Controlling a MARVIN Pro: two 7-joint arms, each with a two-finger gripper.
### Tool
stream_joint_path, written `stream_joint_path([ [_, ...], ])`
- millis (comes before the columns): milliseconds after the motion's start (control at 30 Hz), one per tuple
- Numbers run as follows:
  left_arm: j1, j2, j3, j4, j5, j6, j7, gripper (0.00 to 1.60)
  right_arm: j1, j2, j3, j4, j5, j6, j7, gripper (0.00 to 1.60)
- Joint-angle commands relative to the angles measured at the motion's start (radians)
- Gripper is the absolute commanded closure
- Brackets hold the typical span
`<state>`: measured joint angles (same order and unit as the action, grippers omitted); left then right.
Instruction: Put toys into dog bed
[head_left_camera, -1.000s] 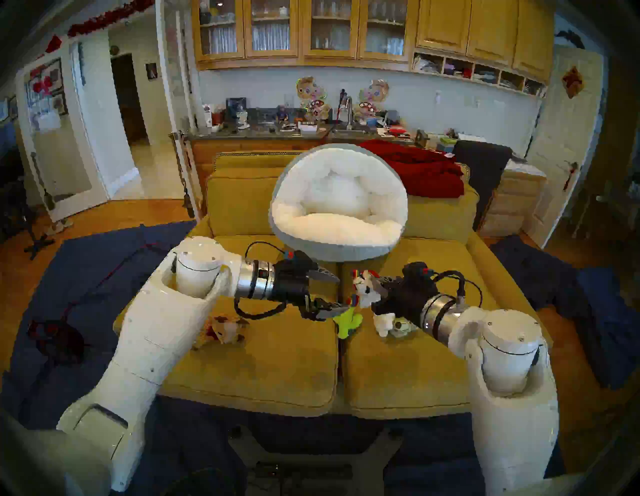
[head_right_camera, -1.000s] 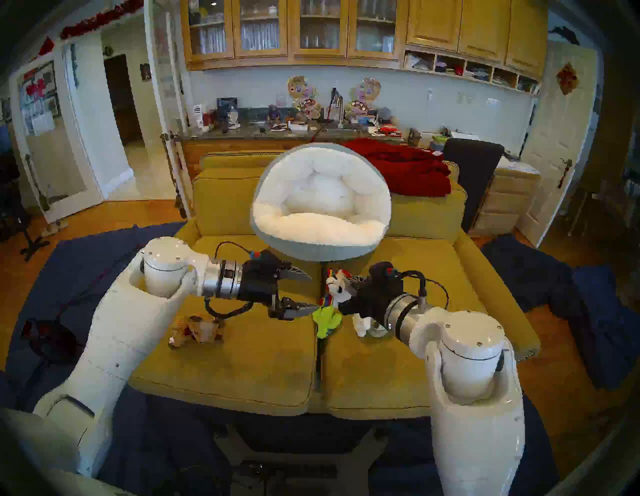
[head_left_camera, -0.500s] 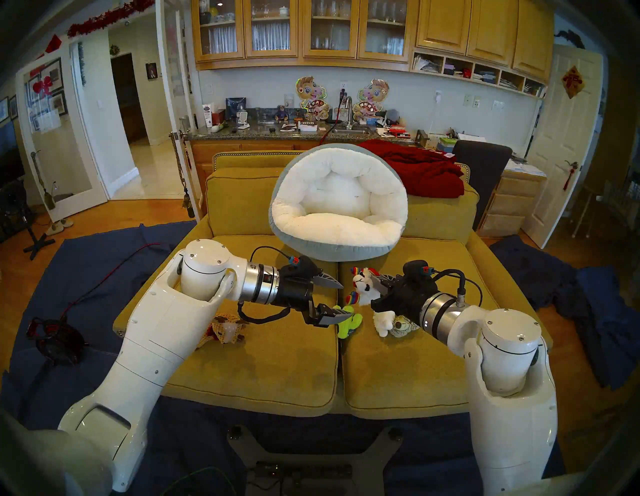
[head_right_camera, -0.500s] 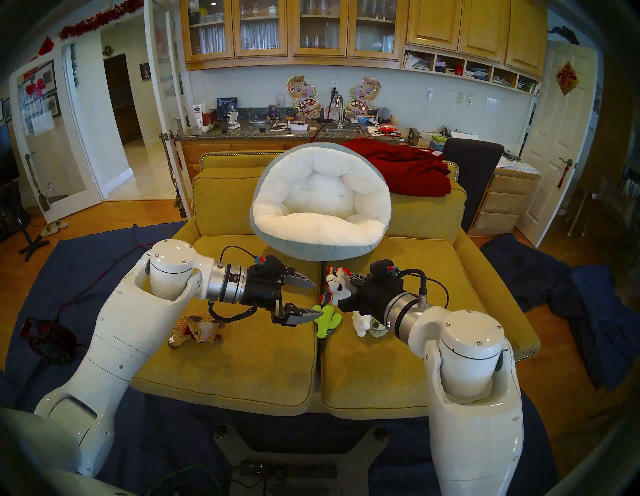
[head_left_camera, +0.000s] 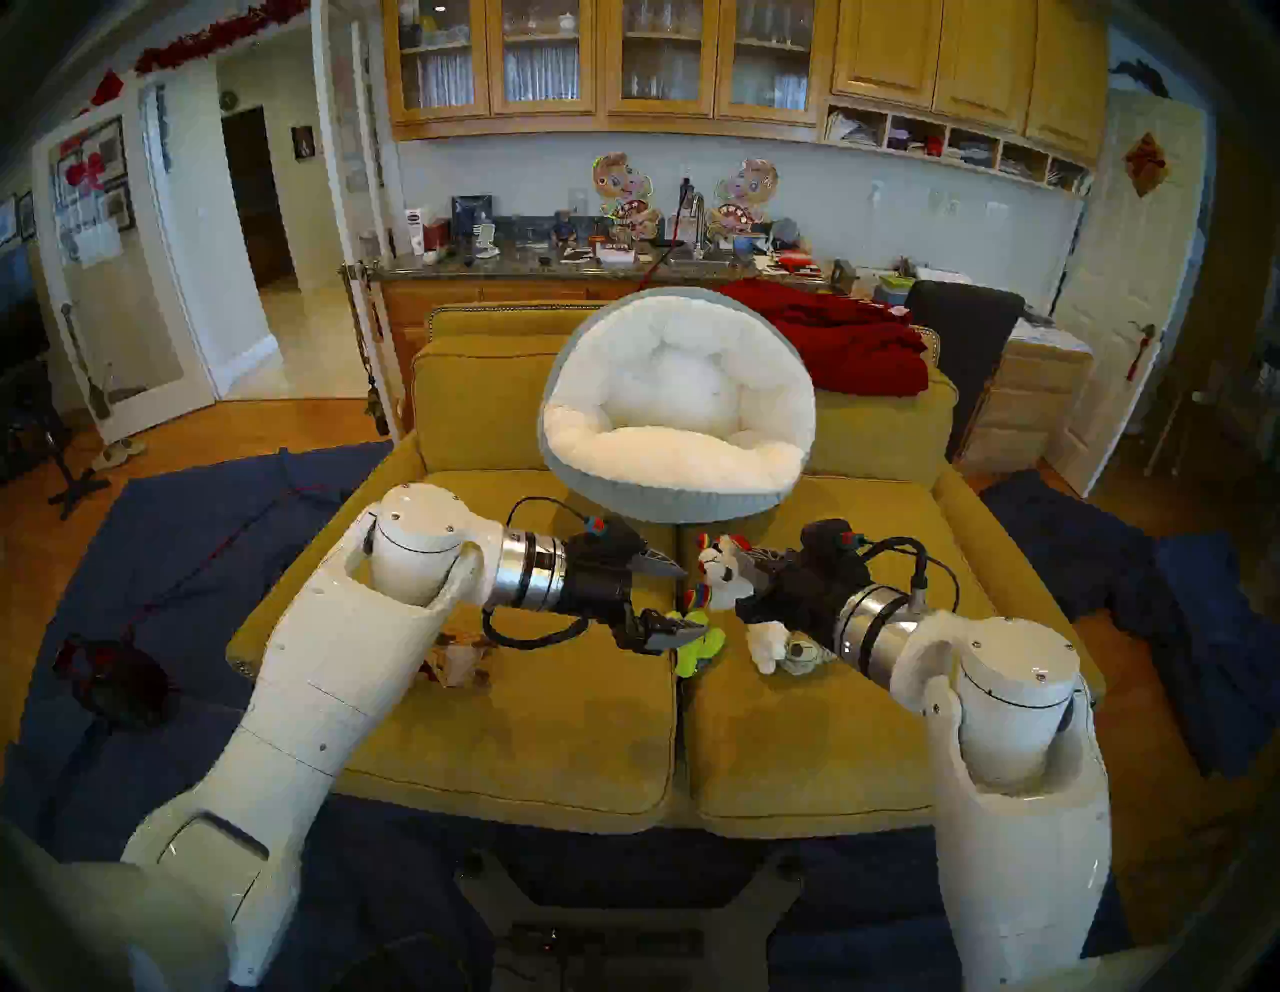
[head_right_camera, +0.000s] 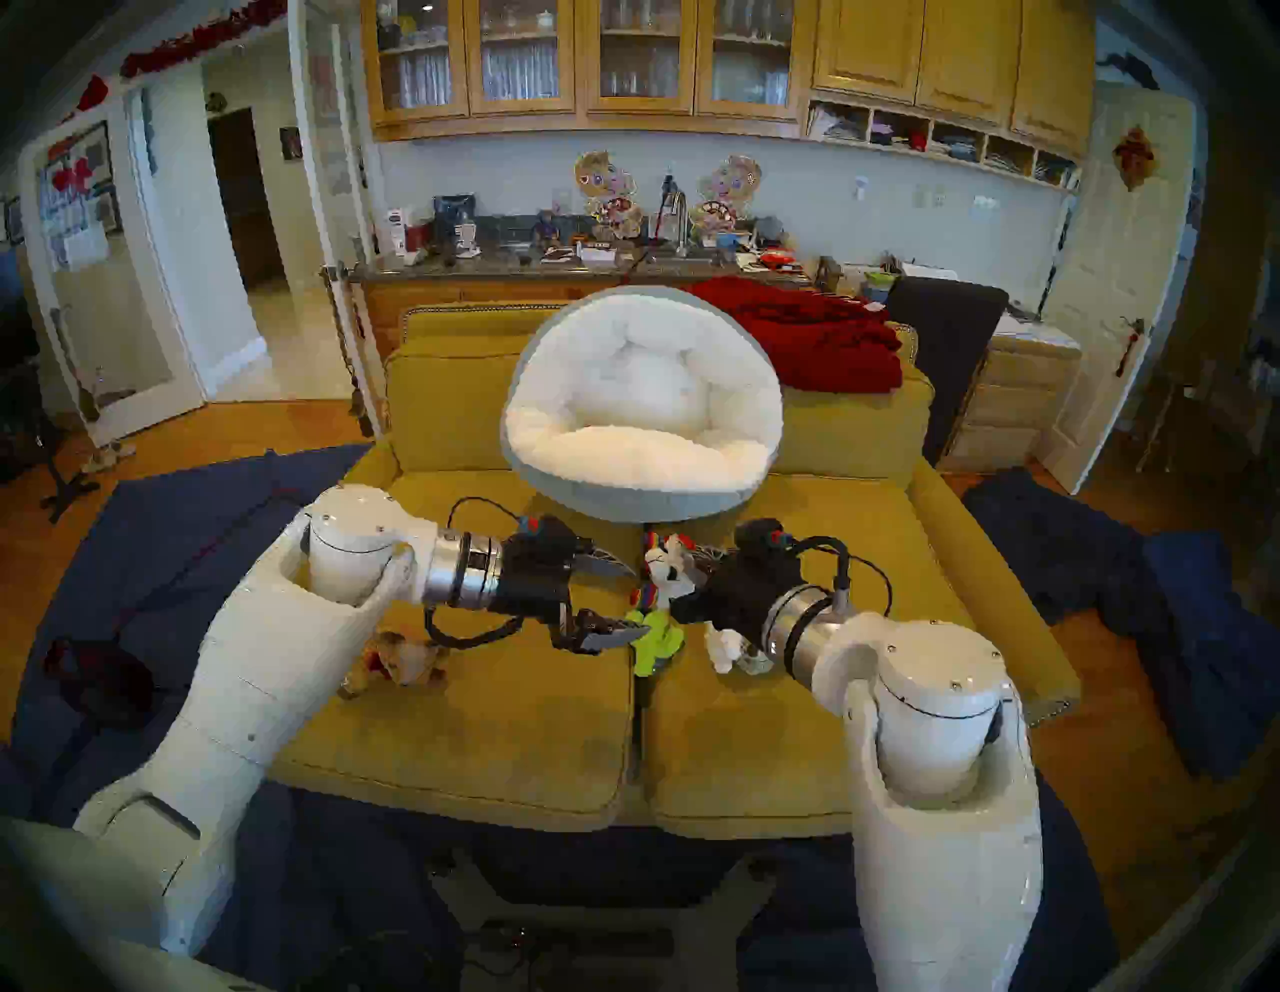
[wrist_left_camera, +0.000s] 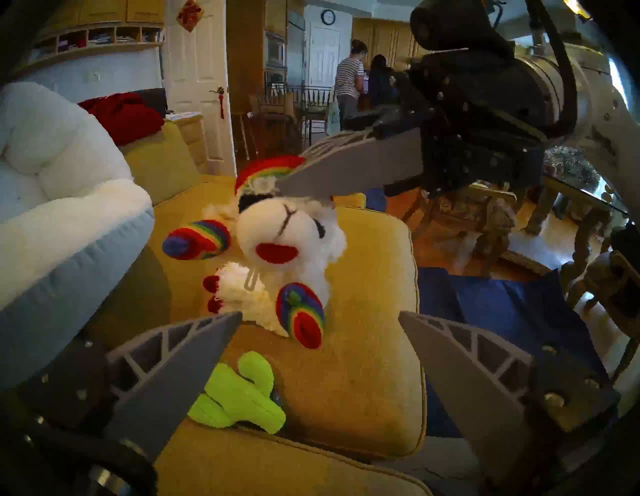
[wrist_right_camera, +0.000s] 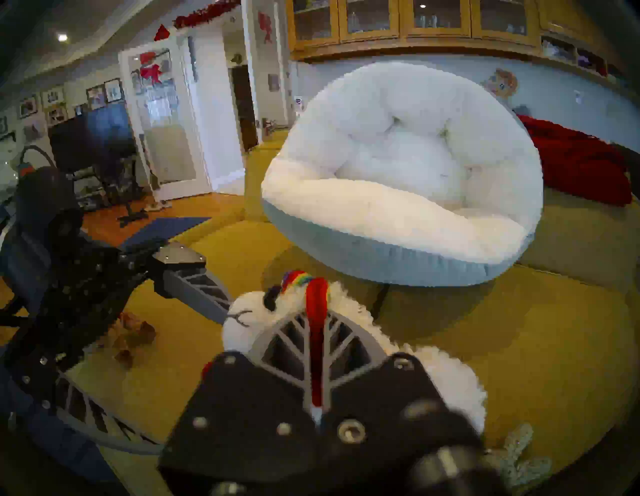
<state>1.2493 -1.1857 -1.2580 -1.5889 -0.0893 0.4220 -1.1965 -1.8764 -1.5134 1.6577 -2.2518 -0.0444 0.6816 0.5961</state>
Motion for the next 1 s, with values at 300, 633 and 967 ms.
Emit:
stream_joint_path([
  [300,-0.034,-0.017,0.002,-0.011,0.006,0.016,0.017,0.36,0.007,-0.007,-0.006,-0.053,0.007,0.014,0.009,1.6],
  [633,-0.032,-0.022,0.001,-0.014,0.01,0.025,0.034,0.57,-0.025,-0.011,-0.014,-0.087,0.013,0.029,0.027,1.6],
  [967,-0.033,-0.022,0.0,-0.013,0.009,0.027,0.034,0.9,-0.037,-0.016,-0.019,-0.102,0.014,0.036,0.034,1.6],
])
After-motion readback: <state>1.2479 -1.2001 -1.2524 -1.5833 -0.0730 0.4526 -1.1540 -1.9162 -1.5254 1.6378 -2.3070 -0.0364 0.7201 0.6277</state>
